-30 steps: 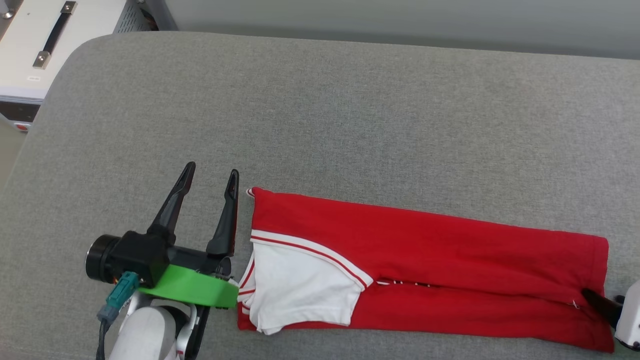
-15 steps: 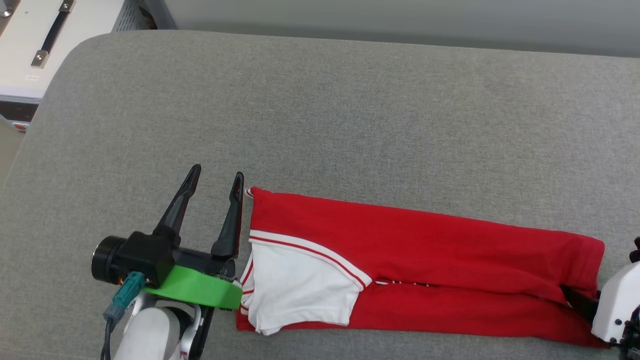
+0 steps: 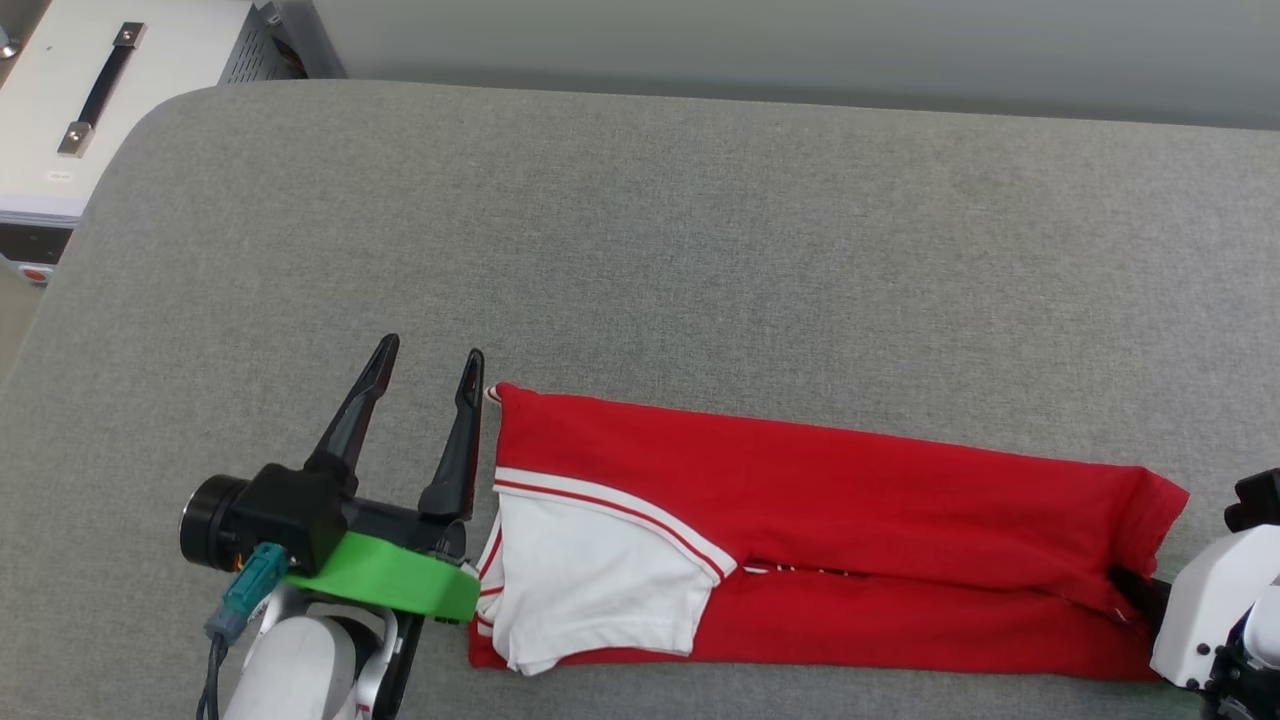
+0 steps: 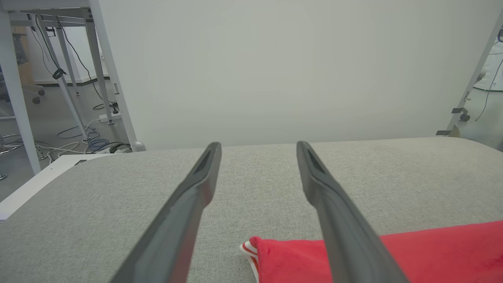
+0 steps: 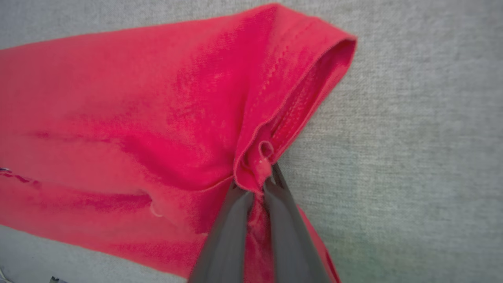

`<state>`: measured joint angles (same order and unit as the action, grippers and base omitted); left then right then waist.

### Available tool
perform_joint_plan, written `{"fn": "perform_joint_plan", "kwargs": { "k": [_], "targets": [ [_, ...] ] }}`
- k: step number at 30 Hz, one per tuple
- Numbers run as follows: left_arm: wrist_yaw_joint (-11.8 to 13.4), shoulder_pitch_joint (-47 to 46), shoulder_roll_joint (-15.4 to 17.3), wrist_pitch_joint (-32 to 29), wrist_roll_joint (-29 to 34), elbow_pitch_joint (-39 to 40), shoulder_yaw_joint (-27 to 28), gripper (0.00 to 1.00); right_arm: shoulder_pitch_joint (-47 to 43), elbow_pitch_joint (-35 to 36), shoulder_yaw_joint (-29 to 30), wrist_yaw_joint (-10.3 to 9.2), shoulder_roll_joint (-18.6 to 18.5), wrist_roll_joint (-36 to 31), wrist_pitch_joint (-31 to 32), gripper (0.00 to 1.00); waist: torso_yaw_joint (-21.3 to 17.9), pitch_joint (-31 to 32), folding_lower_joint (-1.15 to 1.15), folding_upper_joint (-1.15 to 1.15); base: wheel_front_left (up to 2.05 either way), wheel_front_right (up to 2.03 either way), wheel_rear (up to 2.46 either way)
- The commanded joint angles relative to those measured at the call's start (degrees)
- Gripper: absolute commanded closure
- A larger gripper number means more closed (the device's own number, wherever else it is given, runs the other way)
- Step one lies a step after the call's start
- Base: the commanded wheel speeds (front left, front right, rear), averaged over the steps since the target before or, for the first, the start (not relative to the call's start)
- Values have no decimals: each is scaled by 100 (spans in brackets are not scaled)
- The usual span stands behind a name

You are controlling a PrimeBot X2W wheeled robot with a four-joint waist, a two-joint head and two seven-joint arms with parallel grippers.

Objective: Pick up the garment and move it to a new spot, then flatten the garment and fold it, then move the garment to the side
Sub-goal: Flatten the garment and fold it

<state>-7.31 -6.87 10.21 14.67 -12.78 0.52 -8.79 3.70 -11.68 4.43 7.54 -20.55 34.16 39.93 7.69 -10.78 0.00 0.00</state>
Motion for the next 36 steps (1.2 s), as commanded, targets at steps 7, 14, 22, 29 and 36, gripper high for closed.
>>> {"fn": "perform_joint_plan", "kwargs": {
  "k": [7,14,22,29,36],
  "targets": [
    [-17,89,54,32,-45,-37,6,0,-39,-310,182,-5,-312,-134,-456,100,-90,174,0,0,0,0,0],
    [-17,175,101,33,-67,-87,-45,0,-53,-612,678,-5,-754,-493,-753,100,-172,361,0,0,0,0,0],
    [-17,267,90,33,-86,-131,-84,0,-169,-399,659,-5,-581,-502,-808,100,-235,545,0,0,0,0,0],
    [-17,352,96,33,-82,22,17,0,-396,111,509,-5,-373,-426,-695,100,-295,721,0,0,0,0,0],
    [-17,426,62,33,-91,45,131,0,-743,904,247,-5,-119,-359,-486,100,-303,825,0,0,0,0,0]
  ]
}}
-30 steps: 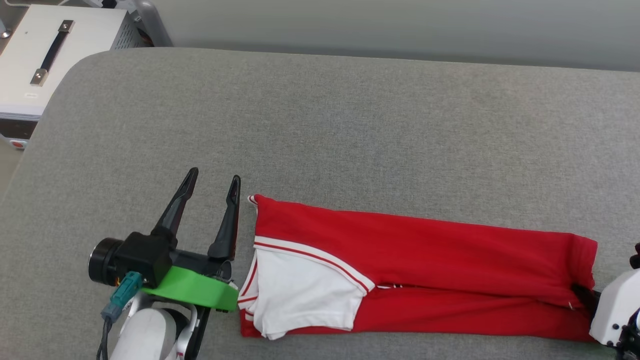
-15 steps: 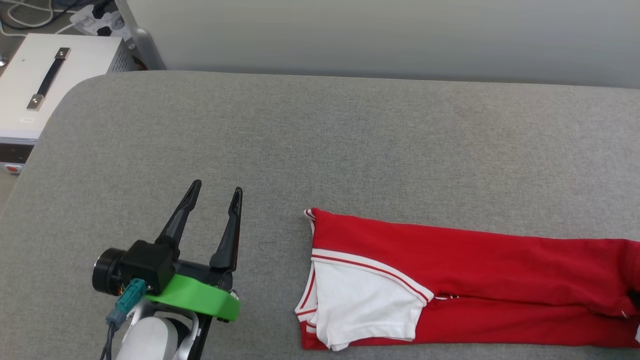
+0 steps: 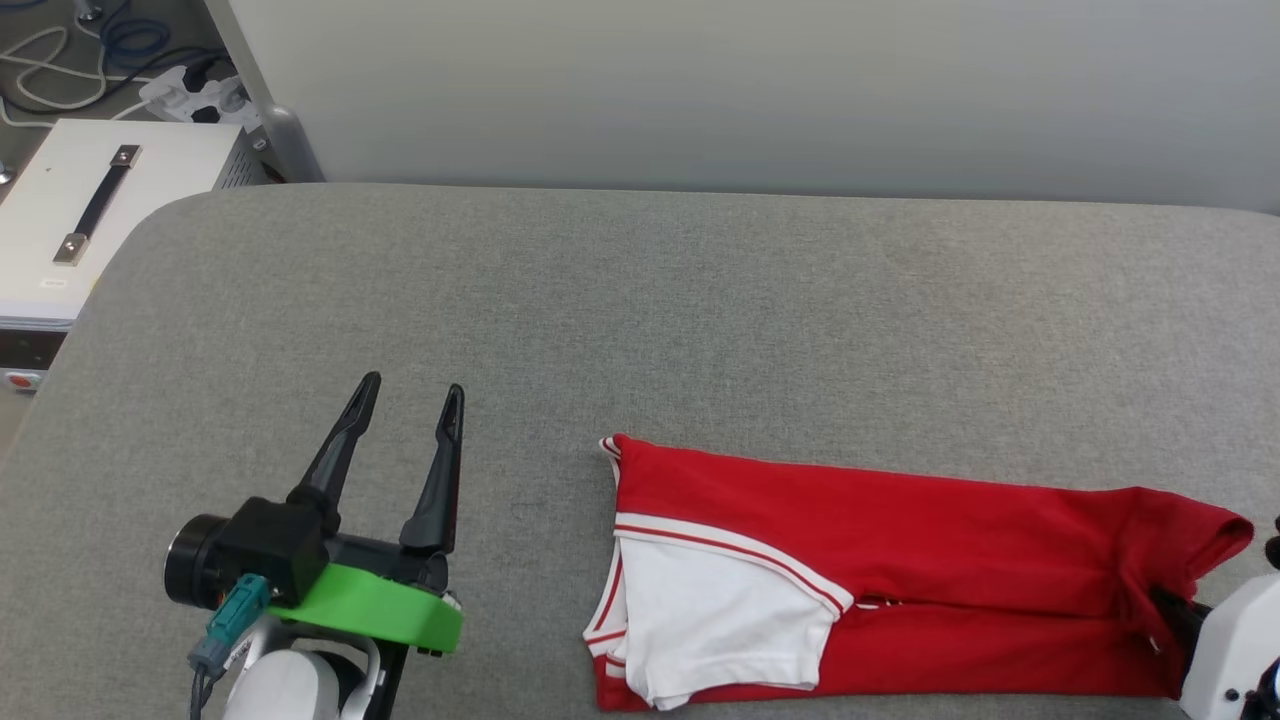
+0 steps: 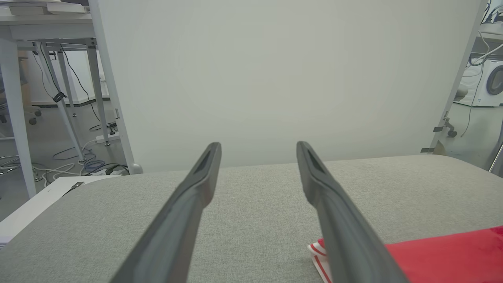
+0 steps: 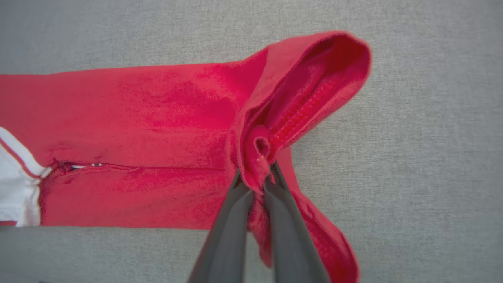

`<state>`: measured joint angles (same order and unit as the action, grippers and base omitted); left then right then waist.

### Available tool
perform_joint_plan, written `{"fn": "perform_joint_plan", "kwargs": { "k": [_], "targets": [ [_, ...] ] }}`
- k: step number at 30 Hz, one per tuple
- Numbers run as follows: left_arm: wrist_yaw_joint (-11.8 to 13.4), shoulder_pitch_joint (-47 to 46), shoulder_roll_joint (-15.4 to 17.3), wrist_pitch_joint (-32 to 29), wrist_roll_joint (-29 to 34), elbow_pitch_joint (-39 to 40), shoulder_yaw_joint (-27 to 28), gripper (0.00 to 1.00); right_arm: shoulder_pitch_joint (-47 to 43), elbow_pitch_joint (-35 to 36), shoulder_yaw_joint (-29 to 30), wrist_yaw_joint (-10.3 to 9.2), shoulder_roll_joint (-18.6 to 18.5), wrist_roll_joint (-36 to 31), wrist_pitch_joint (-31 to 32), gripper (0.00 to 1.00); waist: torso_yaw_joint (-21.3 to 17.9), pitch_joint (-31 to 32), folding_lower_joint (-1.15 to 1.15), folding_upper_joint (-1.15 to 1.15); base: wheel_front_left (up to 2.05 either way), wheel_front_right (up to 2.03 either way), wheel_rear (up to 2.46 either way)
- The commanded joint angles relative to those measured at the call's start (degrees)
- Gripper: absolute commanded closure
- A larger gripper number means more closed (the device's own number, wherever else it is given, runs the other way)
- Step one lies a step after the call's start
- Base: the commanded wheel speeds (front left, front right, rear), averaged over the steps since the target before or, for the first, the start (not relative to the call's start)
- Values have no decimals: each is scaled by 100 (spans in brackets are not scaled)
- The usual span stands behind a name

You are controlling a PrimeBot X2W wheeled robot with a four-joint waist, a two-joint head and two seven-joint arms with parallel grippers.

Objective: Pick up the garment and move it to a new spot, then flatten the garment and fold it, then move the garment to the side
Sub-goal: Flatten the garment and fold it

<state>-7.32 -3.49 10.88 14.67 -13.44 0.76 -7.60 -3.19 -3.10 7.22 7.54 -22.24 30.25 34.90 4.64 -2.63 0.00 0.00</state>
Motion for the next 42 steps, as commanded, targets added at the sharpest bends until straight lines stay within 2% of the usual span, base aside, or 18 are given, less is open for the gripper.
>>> {"fn": "perform_joint_plan", "kwargs": {
  "k": [1,5,10,20,28,31,32,40,41,42],
  "targets": [
    [-16,95,-15,33,-28,24,20,0,-86,156,-70,-5,101,49,48,100,5,16,0,0,0,0,0],
    [-16,121,-57,33,-32,27,27,0,-198,613,-285,-5,367,108,215,100,33,17,0,0,0,0,0],
    [-16,111,-112,33,-46,12,57,0,-170,1037,-566,-5,907,333,317,100,112,-5,0,0,0,0,0],
    [-16,59,-118,33,-72,-23,85,0,154,1099,-1475,-5,1785,496,161,100,362,-52,0,0,0,0,0],
    [-16,58,-101,33,-82,-61,80,0,397,640,-2059,-5,1932,779,-288,100,558,-64,0,0,0,0,0],
    [-16,47,-97,33,-93,-74,77,0,518,312,-2155,-5,1934,835,-525,100,616,-78,0,0,0,0,0],
    [-16,46,-103,33,-89,-83,74,0,665,-5,-2216,-5,1935,822,-714,100,660,-100,0,0,0,0,0],
    [-16,11,-117,33,-108,-138,47,0,1101,-814,-2513,-5,1936,954,-1214,100,755,-151,0,0,0,0,0],
    [-16,11,-113,33,-111,-143,50,0,1131,-878,-2547,-5,1936,962,-1248,96,757,-150,0,0,0,0,0],
    [-16,9,-110,33,-112,-149,54,0,1166,-958,-2598,-5,1936,938,-1281,56,760,-146,0,0,0,0,0]
  ]
}}
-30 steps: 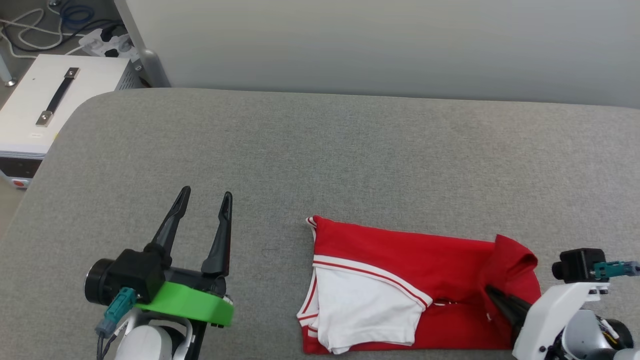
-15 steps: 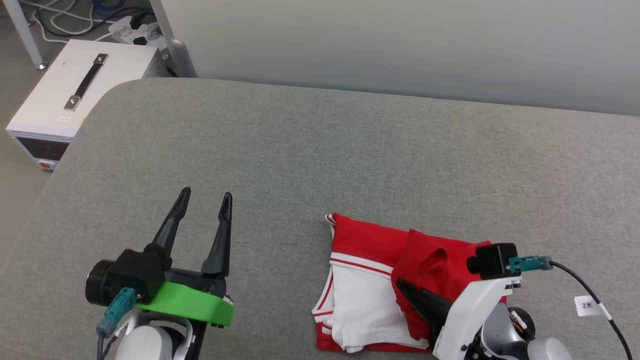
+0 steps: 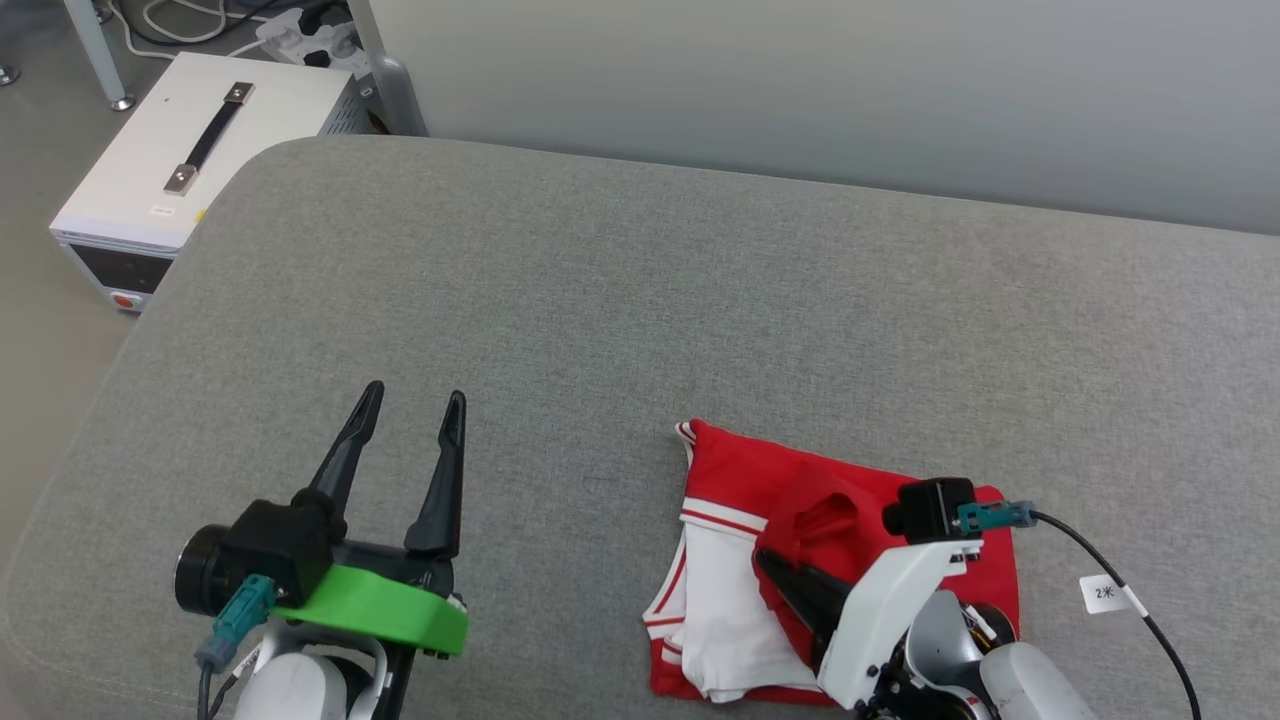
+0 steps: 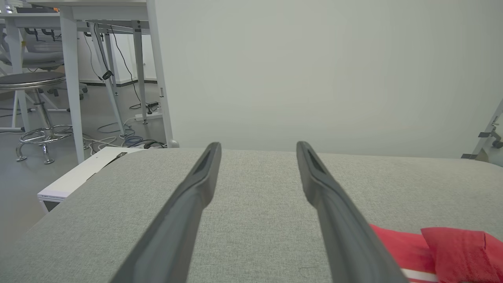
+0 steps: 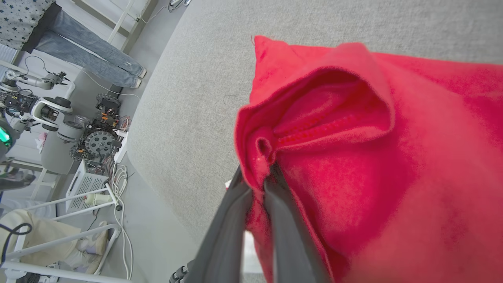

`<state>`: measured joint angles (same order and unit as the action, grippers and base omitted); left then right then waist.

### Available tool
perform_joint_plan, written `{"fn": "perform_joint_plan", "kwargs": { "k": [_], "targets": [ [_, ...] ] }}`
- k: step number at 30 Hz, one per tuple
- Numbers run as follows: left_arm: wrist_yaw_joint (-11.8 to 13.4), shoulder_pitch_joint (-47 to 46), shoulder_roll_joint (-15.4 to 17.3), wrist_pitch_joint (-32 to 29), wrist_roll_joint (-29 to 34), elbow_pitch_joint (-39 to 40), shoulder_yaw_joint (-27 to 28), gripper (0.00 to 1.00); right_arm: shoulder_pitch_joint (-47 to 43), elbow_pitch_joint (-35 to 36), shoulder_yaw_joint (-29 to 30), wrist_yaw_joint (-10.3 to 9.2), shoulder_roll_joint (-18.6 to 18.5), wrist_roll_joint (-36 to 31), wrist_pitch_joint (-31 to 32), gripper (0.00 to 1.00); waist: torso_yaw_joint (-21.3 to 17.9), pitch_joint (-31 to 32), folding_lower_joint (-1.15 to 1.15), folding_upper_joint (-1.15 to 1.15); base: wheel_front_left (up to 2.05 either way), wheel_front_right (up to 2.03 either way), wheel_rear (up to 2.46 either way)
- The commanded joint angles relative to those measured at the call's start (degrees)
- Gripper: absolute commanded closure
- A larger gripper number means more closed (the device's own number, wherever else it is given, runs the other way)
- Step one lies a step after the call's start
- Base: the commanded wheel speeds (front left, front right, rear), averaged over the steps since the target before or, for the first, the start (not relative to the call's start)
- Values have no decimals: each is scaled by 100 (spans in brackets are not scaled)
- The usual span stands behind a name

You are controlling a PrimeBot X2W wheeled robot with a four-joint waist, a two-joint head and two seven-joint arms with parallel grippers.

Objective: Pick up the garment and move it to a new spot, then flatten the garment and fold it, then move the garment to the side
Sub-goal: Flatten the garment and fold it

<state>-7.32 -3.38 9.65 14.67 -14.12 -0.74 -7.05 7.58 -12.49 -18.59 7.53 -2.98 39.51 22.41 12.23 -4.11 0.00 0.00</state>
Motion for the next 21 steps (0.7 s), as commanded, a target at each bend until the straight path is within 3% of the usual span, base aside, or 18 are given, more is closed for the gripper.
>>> {"fn": "perform_joint_plan", "kwargs": {
  "k": [1,2,6,11,17,21],
  "targets": [
    [-16,-1,13,33,-42,-7,3,0,105,-73,-62,-4,10,9,-60,7,2,20,0,0,0,0,0],
    [-16,12,11,33,-40,-22,12,0,103,-128,-105,-4,10,99,-107,0,-4,59,0,0,0,0,0],
    [-16,111,106,33,-56,-79,-6,0,173,25,-706,-4,10,744,-244,0,-123,257,0,0,0,0,0],
    [-16,125,158,33,-71,-58,-19,0,279,271,-954,-4,10,1086,-303,0,-236,361,0,0,0,0,0],
    [-16,185,135,33,-118,-19,-81,0,568,377,-642,-4,-58,170,-311,0,-430,424,0,0,0,0,0],
    [-16,197,107,33,-150,-3,-123,0,744,594,-409,-4,-563,-668,-480,0,-564,446,0,0,0,0,0]
  ]
}}
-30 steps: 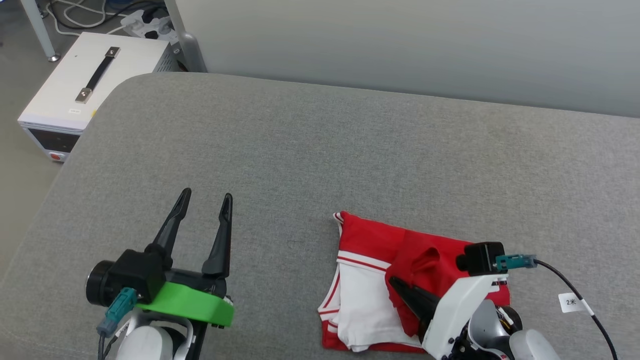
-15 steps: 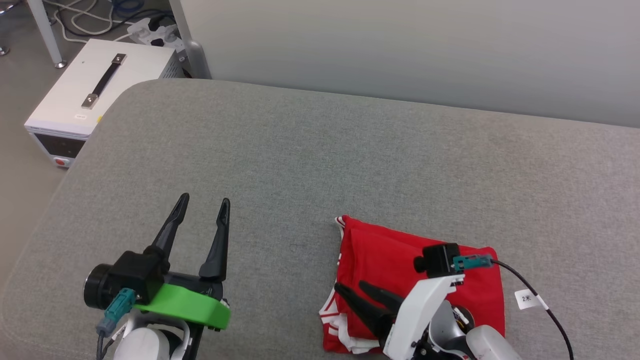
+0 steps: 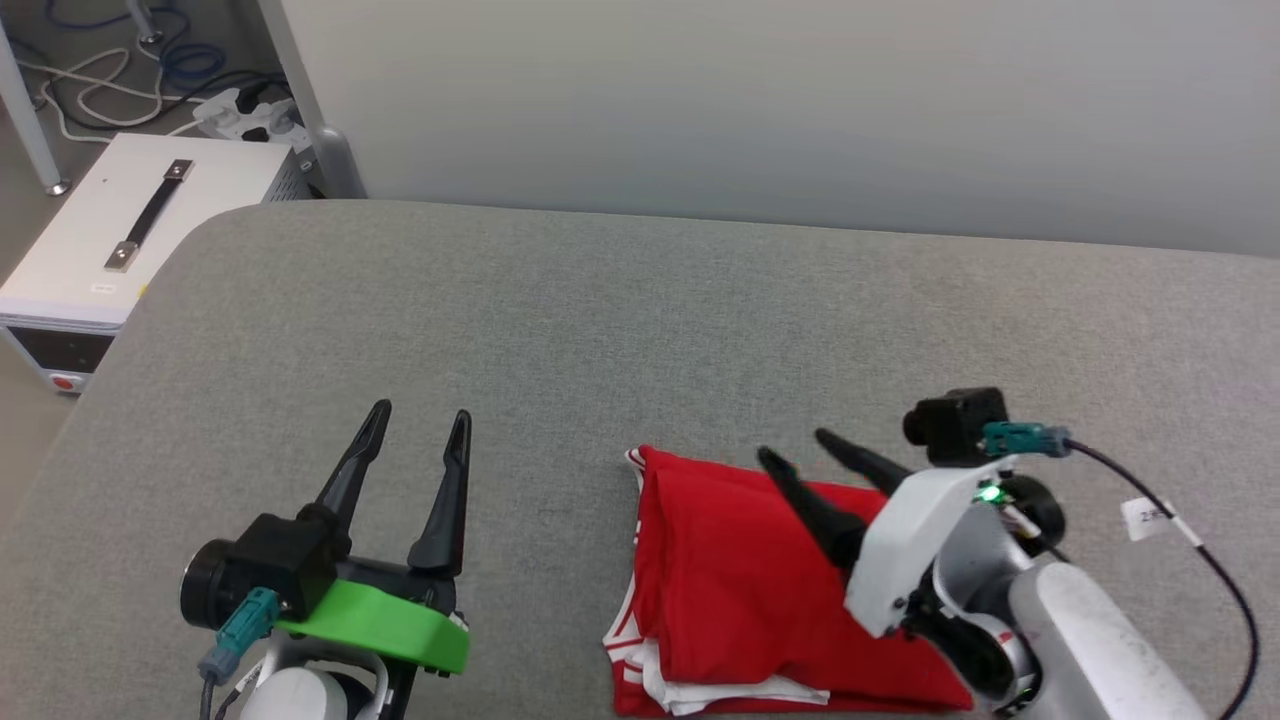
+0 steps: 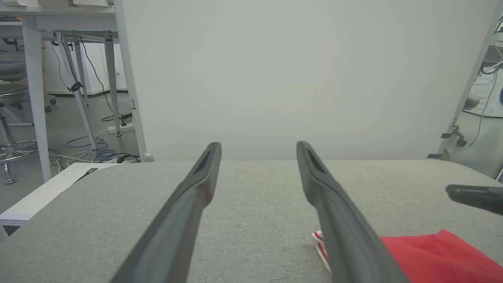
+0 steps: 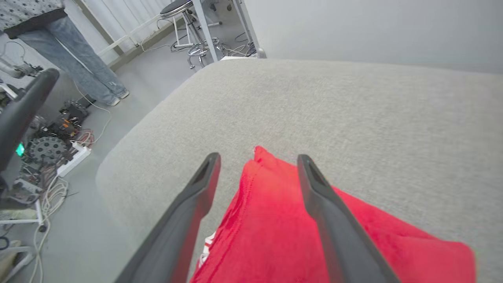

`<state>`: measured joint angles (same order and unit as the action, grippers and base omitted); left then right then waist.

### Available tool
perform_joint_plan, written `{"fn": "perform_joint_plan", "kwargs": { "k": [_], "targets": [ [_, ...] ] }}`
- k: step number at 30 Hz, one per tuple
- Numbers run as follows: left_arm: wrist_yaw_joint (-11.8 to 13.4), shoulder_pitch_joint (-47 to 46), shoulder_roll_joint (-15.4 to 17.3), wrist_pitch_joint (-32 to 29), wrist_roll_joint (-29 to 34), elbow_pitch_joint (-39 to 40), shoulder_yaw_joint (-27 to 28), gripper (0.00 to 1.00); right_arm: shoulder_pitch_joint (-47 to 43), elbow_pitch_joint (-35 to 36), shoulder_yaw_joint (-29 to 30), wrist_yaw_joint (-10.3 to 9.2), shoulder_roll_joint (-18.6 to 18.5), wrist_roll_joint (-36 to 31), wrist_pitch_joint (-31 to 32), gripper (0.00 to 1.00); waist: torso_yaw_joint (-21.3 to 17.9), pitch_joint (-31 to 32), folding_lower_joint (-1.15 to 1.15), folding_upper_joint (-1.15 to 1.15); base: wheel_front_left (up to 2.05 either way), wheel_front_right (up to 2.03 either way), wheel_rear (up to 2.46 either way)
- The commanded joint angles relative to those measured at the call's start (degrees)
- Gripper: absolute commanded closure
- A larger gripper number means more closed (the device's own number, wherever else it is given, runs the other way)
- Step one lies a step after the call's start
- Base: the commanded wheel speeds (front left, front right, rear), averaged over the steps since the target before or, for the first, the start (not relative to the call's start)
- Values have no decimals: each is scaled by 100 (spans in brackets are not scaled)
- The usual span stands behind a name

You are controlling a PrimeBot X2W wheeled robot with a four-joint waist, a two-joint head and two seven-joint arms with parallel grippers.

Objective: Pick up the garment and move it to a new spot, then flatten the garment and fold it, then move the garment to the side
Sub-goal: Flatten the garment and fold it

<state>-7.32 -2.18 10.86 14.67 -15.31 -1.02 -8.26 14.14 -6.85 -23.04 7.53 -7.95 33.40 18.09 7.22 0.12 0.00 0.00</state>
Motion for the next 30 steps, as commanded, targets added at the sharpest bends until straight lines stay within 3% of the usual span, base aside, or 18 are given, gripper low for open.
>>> {"fn": "perform_joint_plan", "kwargs": {
  "k": [1,8,12,15,23,24,30],
  "targets": [
    [-16,77,-25,33,-41,29,-6,0,121,78,69,-4,-215,-228,-121,0,-92,26,0,0,0,0,0],
    [-16,90,-118,33,-84,73,-33,0,81,311,565,-4,-1175,-1145,-873,0,-301,14,0,0,0,0,0],
    [-16,90,-174,33,-111,90,-50,0,-202,336,1076,-4,-1335,-1544,-1358,0,-394,-24,0,0,0,0,0],
    [-16,100,-206,33,-137,81,-41,0,-514,387,1444,-4,-1270,-1754,-1703,0,-455,-57,0,0,0,0,0],
    [-16,172,-243,33,-148,12,-51,0,-1324,624,2277,-4,-674,-1835,-2466,0,-518,-150,0,0,0,0,0],
    [-16,153,-282,33,-155,-57,-82,0,-1584,680,2561,-4,-314,-2070,-2897,0,-505,-177,0,0,0,0,0],
    [-16,122,-301,33,-146,-123,-123,0,-1646,635,2569,-4,-86,-2244,-3032,0,-496,-218,0,0,0,0,0]
  ]
}}
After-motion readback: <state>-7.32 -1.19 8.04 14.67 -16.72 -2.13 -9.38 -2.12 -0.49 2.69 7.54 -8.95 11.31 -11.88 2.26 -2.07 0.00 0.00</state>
